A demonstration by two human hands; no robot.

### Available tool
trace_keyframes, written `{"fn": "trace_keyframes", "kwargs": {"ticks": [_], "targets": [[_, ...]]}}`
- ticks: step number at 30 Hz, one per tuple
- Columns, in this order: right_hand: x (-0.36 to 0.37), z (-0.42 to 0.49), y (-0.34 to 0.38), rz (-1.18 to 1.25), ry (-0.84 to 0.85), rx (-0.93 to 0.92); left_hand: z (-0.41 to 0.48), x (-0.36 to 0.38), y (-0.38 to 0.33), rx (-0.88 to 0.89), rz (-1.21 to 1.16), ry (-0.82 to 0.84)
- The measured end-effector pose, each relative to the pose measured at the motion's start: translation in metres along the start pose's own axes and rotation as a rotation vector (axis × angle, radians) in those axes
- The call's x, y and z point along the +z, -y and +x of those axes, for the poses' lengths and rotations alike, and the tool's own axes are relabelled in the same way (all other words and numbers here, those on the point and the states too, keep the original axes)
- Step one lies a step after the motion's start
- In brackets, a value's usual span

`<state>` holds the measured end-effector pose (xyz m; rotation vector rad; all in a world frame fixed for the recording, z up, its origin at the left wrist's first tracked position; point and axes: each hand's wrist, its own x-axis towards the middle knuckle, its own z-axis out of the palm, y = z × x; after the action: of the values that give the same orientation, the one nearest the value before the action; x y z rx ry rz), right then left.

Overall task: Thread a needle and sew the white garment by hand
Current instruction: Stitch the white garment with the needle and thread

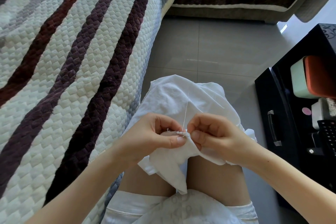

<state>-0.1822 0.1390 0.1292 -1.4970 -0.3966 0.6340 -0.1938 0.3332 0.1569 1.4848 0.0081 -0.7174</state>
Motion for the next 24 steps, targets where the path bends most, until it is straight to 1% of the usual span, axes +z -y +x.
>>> {"fn": "trace_keyframes", "kwargs": {"ticks": [2,3,6,7,8,15,19,21,24], "targets": [[0.000,-0.001,0.001,-0.032,0.015,-0.005,0.000,0.000,0.000,0.005,0.007,0.000],[-0.002,-0.001,0.001,-0.101,0.011,-0.012,0.000,0.000,0.001,0.008,0.014,0.004],[-0.014,-0.001,-0.001,-0.487,-0.071,-0.105,-0.001,-0.001,0.001,0.004,-0.003,0.023],[-0.019,0.000,0.000,-0.587,-0.092,-0.147,-0.001,-0.001,0.001,0.001,-0.023,0.027],[-0.022,0.000,0.000,-0.636,-0.099,-0.184,-0.001,-0.001,0.000,0.000,-0.035,0.029],[-0.016,0.000,-0.001,-0.619,-0.087,-0.391,0.000,0.005,-0.001,0.044,-0.002,0.033],[-0.010,0.000,0.000,-0.618,-0.137,-0.480,-0.001,0.005,-0.002,0.069,0.001,-0.016],[-0.008,-0.003,-0.001,-0.620,-0.165,-0.471,-0.002,0.006,-0.002,0.075,0.003,-0.045],[-0.004,-0.009,-0.003,-0.549,-0.225,-0.367,-0.003,0.010,-0.001,0.076,-0.032,-0.090]]}}
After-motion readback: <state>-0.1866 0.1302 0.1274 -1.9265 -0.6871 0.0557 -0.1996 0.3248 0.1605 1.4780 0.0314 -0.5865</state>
